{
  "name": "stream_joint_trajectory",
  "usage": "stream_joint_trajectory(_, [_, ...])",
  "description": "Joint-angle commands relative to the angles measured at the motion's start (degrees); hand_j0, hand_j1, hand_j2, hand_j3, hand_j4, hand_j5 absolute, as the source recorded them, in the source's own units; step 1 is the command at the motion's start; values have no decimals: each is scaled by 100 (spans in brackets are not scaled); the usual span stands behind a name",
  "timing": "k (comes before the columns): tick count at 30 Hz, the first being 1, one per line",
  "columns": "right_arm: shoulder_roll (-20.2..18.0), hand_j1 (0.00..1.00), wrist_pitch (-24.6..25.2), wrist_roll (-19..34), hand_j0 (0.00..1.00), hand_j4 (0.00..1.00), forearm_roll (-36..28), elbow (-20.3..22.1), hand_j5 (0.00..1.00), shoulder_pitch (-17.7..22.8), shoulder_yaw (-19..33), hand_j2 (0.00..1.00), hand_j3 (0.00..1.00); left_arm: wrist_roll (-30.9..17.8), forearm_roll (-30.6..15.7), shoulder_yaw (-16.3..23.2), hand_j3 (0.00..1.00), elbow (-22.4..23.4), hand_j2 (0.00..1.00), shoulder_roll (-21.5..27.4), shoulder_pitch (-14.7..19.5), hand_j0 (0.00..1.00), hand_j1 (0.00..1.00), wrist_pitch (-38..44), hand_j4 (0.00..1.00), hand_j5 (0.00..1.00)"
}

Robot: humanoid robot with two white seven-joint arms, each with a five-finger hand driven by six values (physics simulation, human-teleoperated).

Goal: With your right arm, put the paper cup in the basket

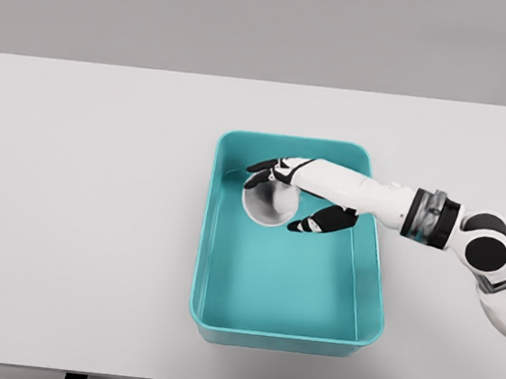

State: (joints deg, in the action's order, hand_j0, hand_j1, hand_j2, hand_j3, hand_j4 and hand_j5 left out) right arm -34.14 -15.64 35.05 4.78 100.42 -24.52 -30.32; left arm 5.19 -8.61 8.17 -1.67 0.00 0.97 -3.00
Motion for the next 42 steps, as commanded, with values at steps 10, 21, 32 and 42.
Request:
stream_joint_trajectory(10, [30,100,-396,-5,100,100,-47,3,100,9,378,100,100,-1,0,0,100,0,100,0,0,100,100,1,100,100])
stream_joint_trajectory(21, [-49,100,-396,-5,100,100,-1981,-532,100,676,2601,100,100,-1,0,0,100,0,100,0,0,100,100,1,100,100])
stream_joint_trajectory(32, [-5,100,-291,-5,100,100,-1392,-612,100,1705,3709,100,100,-1,0,0,100,0,100,0,0,100,100,1,100,100])
stream_joint_trajectory(42, [-14,100,-335,-5,100,100,-1366,-752,100,1898,3674,100,100,-1,0,0,100,0,100,0,0,100,100,1,100,100])
